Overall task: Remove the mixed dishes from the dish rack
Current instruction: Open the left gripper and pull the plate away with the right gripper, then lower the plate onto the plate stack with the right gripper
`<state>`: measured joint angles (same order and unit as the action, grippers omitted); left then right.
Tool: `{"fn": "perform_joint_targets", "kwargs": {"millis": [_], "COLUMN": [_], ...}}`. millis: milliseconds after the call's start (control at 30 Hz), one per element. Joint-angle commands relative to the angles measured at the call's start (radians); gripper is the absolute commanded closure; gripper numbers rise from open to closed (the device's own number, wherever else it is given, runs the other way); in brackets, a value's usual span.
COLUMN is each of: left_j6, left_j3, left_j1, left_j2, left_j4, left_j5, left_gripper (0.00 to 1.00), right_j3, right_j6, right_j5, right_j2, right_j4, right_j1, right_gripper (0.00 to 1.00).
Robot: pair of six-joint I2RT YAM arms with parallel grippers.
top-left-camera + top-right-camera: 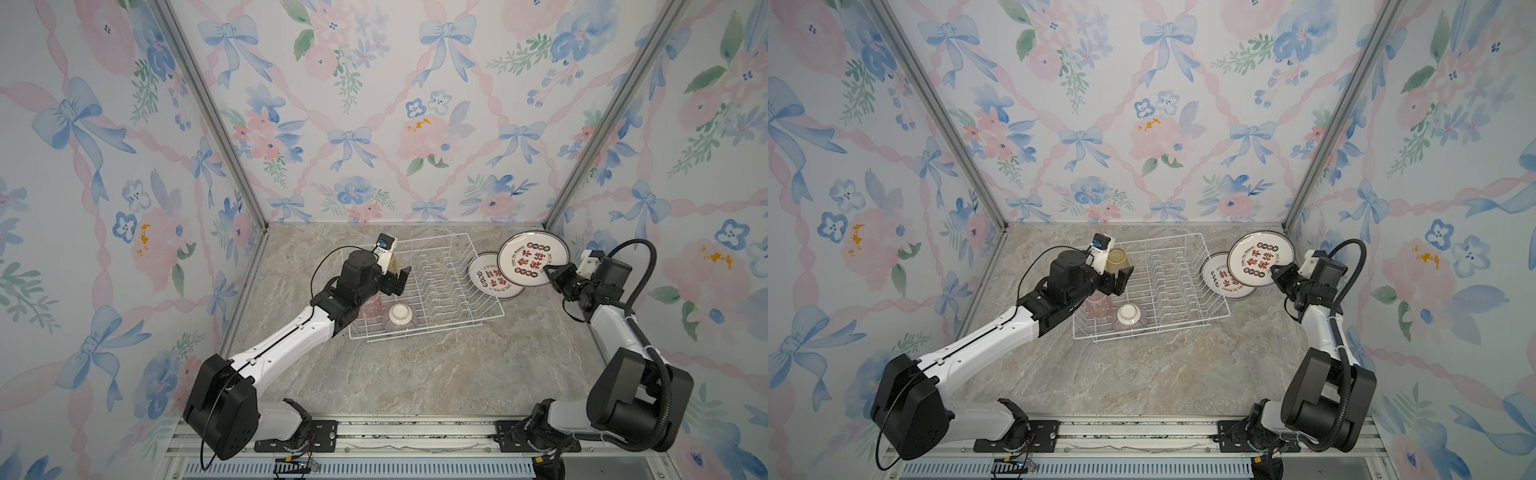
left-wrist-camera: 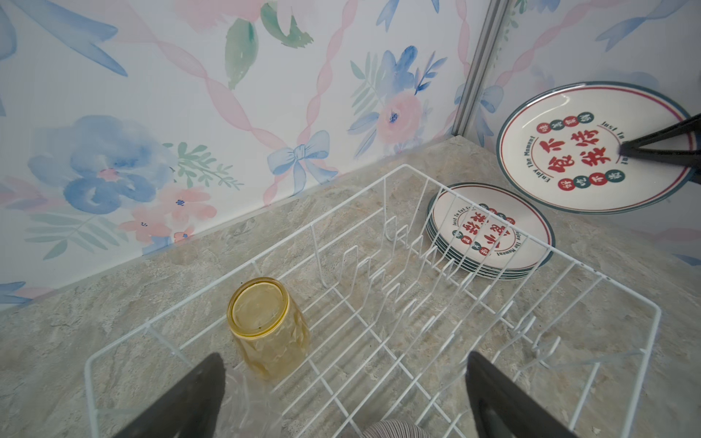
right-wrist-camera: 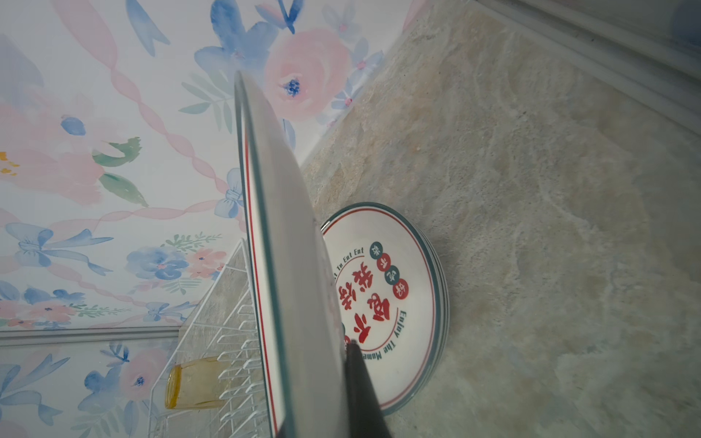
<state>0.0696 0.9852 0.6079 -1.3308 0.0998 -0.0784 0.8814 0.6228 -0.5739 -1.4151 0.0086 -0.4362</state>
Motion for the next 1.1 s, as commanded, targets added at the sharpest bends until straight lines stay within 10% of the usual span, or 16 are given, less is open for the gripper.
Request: {"fn": "perform_joint_targets", "kwargs": {"millis": [0, 767, 1067], "left_j6": [-0.017, -0.007, -0.008], "left_j3": [-0.014, -0.005, 0.0], "left_j1": [-0.014, -0.042, -0.043], "left_j2": [0.028, 0.023, 0.014], "left_j4": [-0.002, -0.024, -0.023], "left_j5": [-0.026, 0.005, 0.024], "left_gripper": [0.02, 0.02, 0.02], "right_j3": [-0.01, 0.064, 0.087], "right_j6": [0.026, 0.111, -0.006], "right_j5": [-0.031, -0.083, -0.038], "right_j2": [-0.054, -0.389, -0.349], "right_j4": [0.06, 0.225, 0.006], "right_j1": [0.014, 0.155, 0.162], "right_gripper": [1.0, 1.0, 0.7]}}
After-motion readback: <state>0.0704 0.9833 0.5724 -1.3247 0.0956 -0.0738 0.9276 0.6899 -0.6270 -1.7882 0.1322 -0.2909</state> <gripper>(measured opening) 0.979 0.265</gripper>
